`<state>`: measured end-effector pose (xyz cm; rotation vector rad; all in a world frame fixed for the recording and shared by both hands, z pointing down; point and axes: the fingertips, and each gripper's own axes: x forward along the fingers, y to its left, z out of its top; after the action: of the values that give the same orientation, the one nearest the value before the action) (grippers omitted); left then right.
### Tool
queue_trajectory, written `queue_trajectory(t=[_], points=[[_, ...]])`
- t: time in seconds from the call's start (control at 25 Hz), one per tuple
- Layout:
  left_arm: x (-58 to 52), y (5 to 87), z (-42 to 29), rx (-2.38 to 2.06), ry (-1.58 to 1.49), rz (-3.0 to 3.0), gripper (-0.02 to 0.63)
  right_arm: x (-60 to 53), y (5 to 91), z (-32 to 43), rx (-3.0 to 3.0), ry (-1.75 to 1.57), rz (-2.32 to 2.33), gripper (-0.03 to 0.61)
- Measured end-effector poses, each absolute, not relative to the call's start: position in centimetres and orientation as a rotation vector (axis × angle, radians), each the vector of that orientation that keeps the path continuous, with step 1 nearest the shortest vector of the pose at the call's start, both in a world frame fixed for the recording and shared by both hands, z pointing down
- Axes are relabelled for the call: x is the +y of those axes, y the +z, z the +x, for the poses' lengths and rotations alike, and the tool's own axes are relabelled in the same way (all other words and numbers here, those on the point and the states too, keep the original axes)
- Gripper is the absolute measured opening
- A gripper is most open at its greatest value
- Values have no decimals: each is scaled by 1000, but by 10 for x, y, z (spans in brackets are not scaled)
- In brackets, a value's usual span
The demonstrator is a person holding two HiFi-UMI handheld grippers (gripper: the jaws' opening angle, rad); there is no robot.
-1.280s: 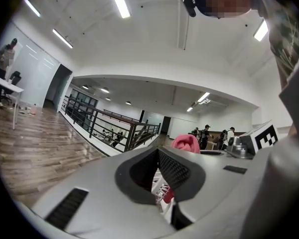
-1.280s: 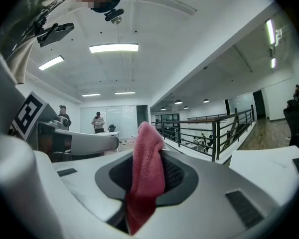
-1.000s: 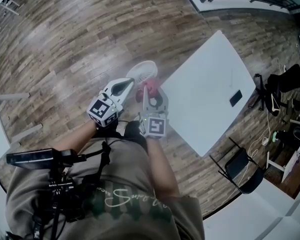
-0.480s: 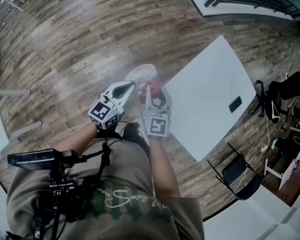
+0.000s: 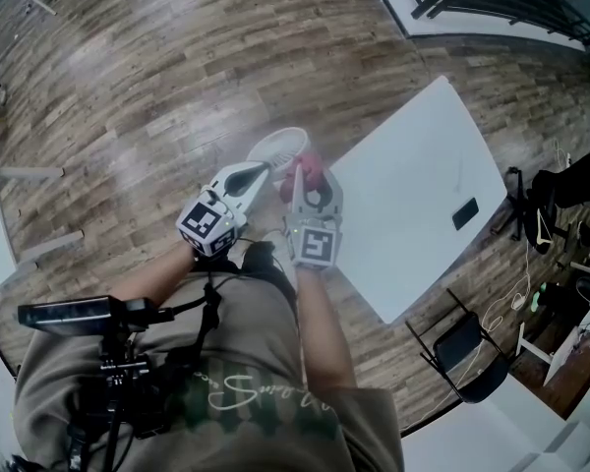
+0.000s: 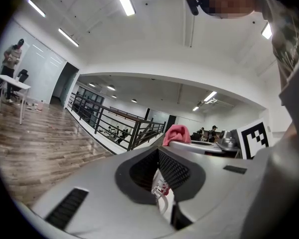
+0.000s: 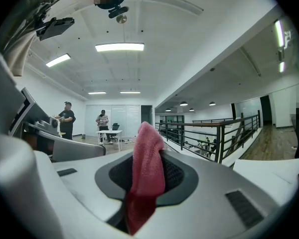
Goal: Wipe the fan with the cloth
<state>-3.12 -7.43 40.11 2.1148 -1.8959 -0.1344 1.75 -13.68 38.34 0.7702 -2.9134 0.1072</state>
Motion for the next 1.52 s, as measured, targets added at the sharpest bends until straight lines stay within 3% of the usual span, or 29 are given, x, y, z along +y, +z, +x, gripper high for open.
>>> queue_trajectory(t=[1.52], points=[[-65, 409, -38, -1959, -138, 2022, 20, -180, 394, 9, -2971, 110, 741, 107]])
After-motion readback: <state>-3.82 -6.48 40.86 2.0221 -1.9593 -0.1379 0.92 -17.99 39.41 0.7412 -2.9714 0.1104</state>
